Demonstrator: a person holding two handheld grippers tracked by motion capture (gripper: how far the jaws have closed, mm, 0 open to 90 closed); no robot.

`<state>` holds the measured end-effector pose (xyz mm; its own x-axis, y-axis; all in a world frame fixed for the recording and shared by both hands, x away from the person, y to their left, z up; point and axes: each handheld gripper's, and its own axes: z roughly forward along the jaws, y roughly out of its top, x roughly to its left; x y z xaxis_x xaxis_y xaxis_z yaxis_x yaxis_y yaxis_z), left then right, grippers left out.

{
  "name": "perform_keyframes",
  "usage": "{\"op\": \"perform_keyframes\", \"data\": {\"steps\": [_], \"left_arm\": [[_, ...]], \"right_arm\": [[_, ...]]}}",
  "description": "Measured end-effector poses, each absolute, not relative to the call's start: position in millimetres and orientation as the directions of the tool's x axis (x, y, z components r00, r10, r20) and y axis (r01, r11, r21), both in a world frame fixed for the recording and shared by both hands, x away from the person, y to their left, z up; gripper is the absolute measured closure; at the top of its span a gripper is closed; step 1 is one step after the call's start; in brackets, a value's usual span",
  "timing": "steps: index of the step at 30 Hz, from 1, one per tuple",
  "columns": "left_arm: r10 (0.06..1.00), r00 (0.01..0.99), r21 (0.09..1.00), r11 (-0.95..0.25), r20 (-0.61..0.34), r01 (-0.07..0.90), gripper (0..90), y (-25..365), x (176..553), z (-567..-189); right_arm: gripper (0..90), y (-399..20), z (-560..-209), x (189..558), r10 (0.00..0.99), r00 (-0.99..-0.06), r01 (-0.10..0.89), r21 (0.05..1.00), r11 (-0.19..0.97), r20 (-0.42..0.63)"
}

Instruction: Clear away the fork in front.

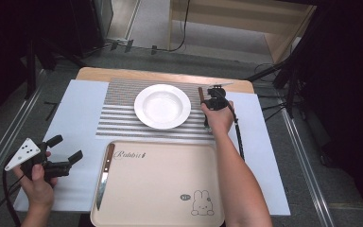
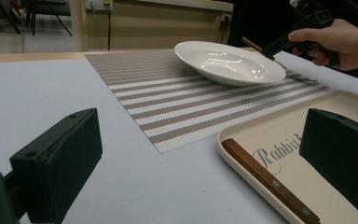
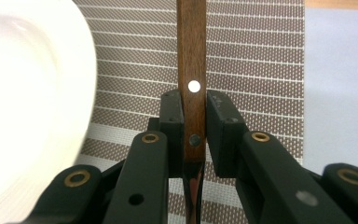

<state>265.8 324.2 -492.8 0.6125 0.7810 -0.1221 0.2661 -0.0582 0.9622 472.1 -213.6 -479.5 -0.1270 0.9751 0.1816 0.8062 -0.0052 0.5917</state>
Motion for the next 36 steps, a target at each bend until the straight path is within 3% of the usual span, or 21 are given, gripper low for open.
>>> {"op": "perform_keyframes", "data": {"steps": [18,36], "left_arm": [[0.794,0.598,0.965,-0.063,-0.107,0.256,0.0,319.4,264.6,-488.1],[0.746,0.658,0.965,-0.083,-0.105,0.248,0.0,285.2,271.0,-468.4]], "right_arm": [[76.4,-221.4,-464.1,438.1,0.945,-0.246,0.660,0.752,-0.001,0.218],[76.4,-225.6,-449.5,404.9,0.913,-0.329,0.550,0.835,-0.021,0.239]]}}
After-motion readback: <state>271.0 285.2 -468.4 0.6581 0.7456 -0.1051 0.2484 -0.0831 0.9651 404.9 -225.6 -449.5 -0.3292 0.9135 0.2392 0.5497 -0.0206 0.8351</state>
